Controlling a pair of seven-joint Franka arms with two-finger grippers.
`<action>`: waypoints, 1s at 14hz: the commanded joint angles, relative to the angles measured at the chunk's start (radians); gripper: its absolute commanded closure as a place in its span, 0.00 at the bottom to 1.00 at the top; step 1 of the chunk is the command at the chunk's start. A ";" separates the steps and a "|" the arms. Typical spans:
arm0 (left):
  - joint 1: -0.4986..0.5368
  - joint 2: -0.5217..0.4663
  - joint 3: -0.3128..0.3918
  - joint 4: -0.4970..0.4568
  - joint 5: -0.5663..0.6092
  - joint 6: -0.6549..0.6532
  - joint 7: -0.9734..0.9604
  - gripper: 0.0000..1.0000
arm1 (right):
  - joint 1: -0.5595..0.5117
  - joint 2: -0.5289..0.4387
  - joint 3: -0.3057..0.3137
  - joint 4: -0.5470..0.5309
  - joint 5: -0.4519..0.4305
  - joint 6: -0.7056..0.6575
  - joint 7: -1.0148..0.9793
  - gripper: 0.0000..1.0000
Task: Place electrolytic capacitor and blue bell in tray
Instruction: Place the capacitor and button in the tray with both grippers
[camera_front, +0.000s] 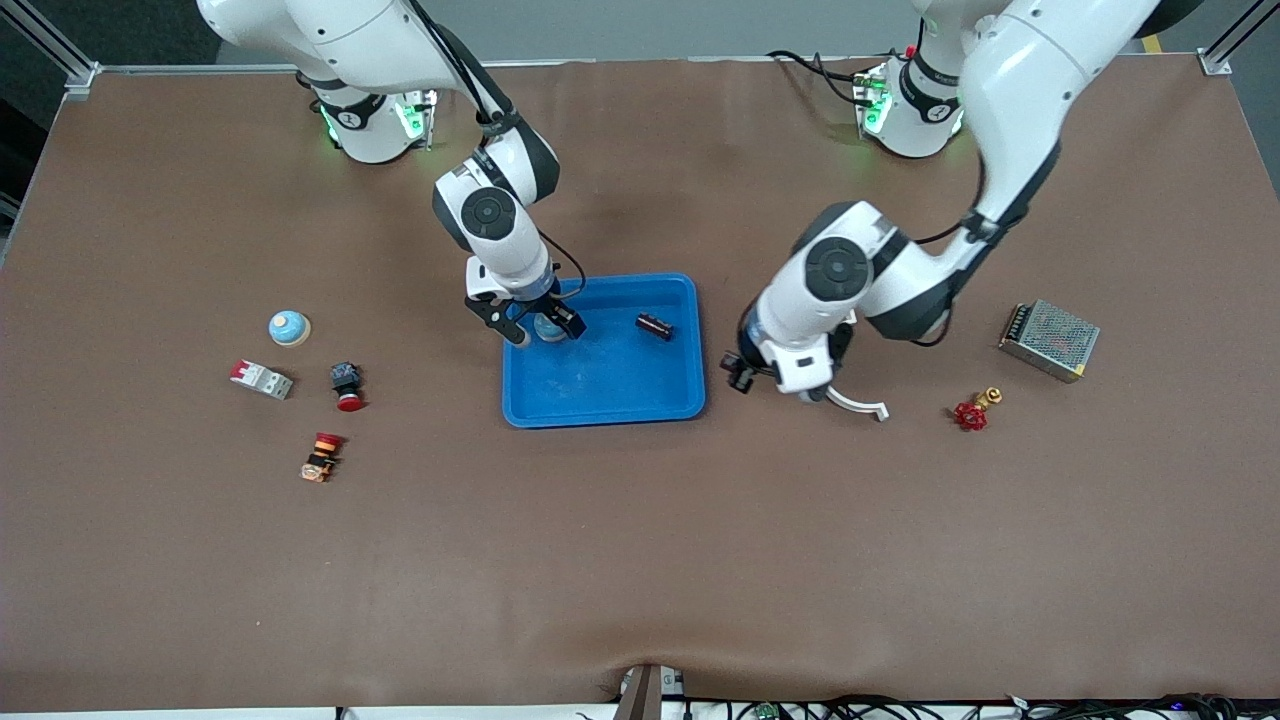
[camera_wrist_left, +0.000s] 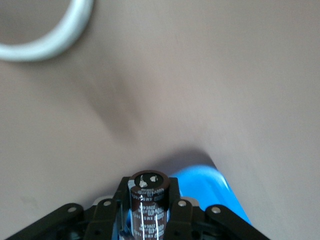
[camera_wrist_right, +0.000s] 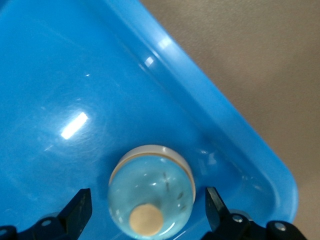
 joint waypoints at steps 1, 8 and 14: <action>-0.129 0.080 0.064 0.115 0.011 -0.013 -0.063 1.00 | 0.009 -0.008 -0.008 0.136 0.004 -0.235 0.019 0.00; -0.379 0.180 0.247 0.192 0.008 0.052 -0.140 1.00 | -0.081 -0.018 -0.020 0.451 -0.008 -0.809 -0.120 0.00; -0.395 0.173 0.276 0.202 0.047 0.073 -0.130 0.00 | -0.263 -0.170 -0.020 0.302 -0.158 -0.845 -0.669 0.00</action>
